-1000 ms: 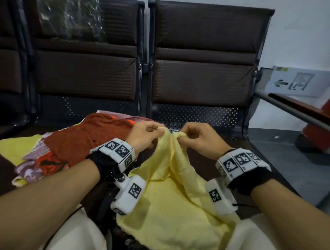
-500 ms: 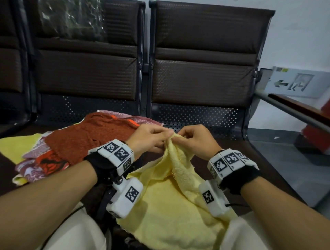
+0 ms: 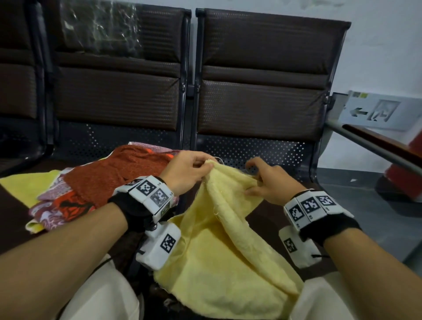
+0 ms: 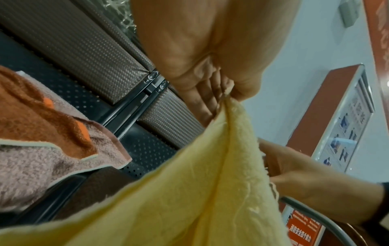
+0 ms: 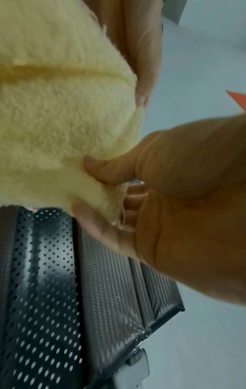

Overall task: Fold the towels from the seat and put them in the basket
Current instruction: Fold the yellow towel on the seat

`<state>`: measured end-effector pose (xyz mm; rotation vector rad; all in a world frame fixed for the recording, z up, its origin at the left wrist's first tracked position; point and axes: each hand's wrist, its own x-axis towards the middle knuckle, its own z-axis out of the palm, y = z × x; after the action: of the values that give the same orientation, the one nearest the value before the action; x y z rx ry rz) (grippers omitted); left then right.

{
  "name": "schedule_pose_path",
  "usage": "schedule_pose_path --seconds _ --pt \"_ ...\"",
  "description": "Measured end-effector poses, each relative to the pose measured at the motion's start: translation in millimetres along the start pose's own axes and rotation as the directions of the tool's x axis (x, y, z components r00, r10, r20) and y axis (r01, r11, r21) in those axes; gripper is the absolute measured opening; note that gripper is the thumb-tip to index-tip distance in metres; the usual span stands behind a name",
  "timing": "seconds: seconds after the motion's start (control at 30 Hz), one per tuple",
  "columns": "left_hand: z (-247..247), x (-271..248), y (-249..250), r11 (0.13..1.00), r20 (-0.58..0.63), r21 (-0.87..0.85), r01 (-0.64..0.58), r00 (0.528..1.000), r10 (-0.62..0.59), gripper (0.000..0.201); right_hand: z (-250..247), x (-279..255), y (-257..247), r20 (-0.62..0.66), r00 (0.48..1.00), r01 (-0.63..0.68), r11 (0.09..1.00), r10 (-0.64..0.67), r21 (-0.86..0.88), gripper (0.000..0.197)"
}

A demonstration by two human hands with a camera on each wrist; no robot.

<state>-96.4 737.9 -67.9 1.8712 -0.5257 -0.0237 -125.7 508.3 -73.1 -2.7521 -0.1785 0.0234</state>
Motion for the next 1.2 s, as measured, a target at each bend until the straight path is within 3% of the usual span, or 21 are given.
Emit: schedule_pose_path --seconds 0.07,0.17,0.23,0.33,0.47,0.6,0.73,0.87,1.0,1.1,1.2 --pt "-1.1 -1.4 4.1 0.997 -0.026 0.053 -0.053 0.998 0.054 0.015 -6.0 -1.9 -4.4 -0.067 0.998 -0.010 1.000 0.011 0.019 0.063" --pt "-2.4 -5.9 12.7 0.980 -0.073 0.152 -0.129 0.987 0.141 0.013 -15.6 -9.2 -13.9 -0.217 0.975 0.002 0.977 -0.050 -0.213 0.030" --pt "-5.7 -10.0 18.9 0.963 -0.121 0.214 -0.165 0.974 0.193 0.012 -20.0 -15.4 -20.1 -0.274 0.955 0.028 0.954 -0.113 -0.297 0.027" --pt "-14.4 -14.9 28.8 0.948 -0.149 0.260 -0.182 0.963 0.226 0.011 -30.0 -24.2 -30.8 -0.264 0.954 0.061 0.955 -0.141 -0.289 0.019" --pt "-25.9 -26.3 57.3 0.898 -0.062 0.361 -0.251 0.955 0.291 0.009 -64.5 -35.2 -47.8 -0.188 0.980 0.029 0.978 -0.069 -0.204 0.019" --pt "-41.7 -30.2 97.5 0.824 0.015 0.481 -0.301 0.942 0.336 0.020 -111.1 -47.8 -83.3 -0.089 0.994 0.036 0.948 -0.068 -0.316 0.012" --pt "-65.5 -16.8 125.5 0.779 -0.019 0.559 -0.283 0.935 0.354 0.020 -149.1 -51.6 -97.3 -0.210 0.977 0.030 0.999 -0.032 -0.013 0.013" --pt "-77.4 13.3 134.8 0.794 -0.094 0.569 -0.215 0.942 0.323 0.021 -158.5 -36.5 -91.2 -0.326 0.945 0.067 0.964 0.021 0.257 0.013" --pt "-71.1 47.7 149.1 0.851 -0.223 0.507 -0.137 0.933 0.283 0.023 -168.3 -14.9 -84.5 -0.533 0.845 0.127 0.956 0.036 0.266 0.015" --pt "-62.2 56.4 158.0 0.887 -0.313 0.428 -0.175 0.892 0.327 0.023 -168.9 -10.7 -82.8 -0.620 0.782 0.183 0.922 0.074 0.341 0.025" --pt "-48.5 45.9 151.6 0.913 -0.300 0.330 -0.241 0.890 0.343 0.021 -153.7 -20.0 -77.1 -0.658 0.749 0.242 0.891 0.081 0.385 0.029"
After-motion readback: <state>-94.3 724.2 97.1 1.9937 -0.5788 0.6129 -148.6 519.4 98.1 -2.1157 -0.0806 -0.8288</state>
